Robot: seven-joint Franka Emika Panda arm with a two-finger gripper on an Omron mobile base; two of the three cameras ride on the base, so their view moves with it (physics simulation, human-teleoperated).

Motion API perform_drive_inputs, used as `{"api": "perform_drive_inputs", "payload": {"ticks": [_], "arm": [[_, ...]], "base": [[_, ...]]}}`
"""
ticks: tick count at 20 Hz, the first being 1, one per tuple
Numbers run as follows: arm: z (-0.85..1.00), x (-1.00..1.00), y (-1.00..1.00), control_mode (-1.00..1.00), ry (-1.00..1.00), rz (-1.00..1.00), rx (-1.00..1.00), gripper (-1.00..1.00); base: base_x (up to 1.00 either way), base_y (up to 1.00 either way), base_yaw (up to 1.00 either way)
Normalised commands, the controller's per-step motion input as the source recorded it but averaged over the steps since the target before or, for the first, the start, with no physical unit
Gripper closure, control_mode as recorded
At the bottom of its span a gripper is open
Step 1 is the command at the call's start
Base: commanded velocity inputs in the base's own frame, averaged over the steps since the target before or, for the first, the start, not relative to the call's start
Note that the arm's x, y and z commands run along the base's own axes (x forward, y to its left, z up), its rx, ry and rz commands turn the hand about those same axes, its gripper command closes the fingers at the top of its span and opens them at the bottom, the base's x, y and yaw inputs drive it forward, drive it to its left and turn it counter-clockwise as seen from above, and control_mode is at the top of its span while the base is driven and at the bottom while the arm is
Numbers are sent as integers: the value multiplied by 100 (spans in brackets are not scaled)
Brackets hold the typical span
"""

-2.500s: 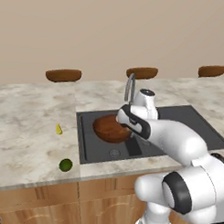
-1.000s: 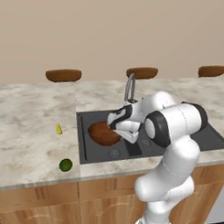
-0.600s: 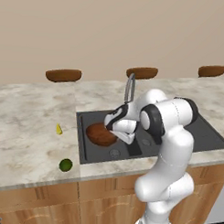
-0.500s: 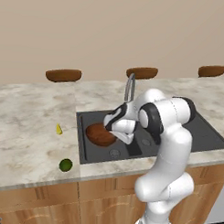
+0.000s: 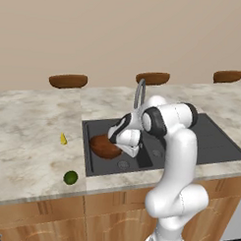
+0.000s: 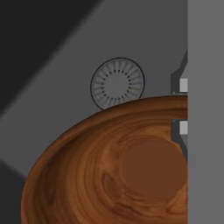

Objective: Remove the lemon wedge and lime from the sink. Then move the bowl and cup from the counter to the sink for washing.

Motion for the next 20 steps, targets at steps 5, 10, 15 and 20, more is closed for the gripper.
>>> {"api": "perform_drive_inputs", "payload": {"ticks": [5, 10, 15, 20], "arm": [[-33, 40, 16, -100, 0, 0, 5, 100], [-19, 27, 14, -100, 0, 1, 6, 100], [0, 13, 14, -100, 0, 0, 1, 100], [2, 5, 3, -100, 0, -1, -2, 100]], "base": [[0, 0, 0], [0, 0, 0], [0, 0, 0], [0, 0, 0]]}}
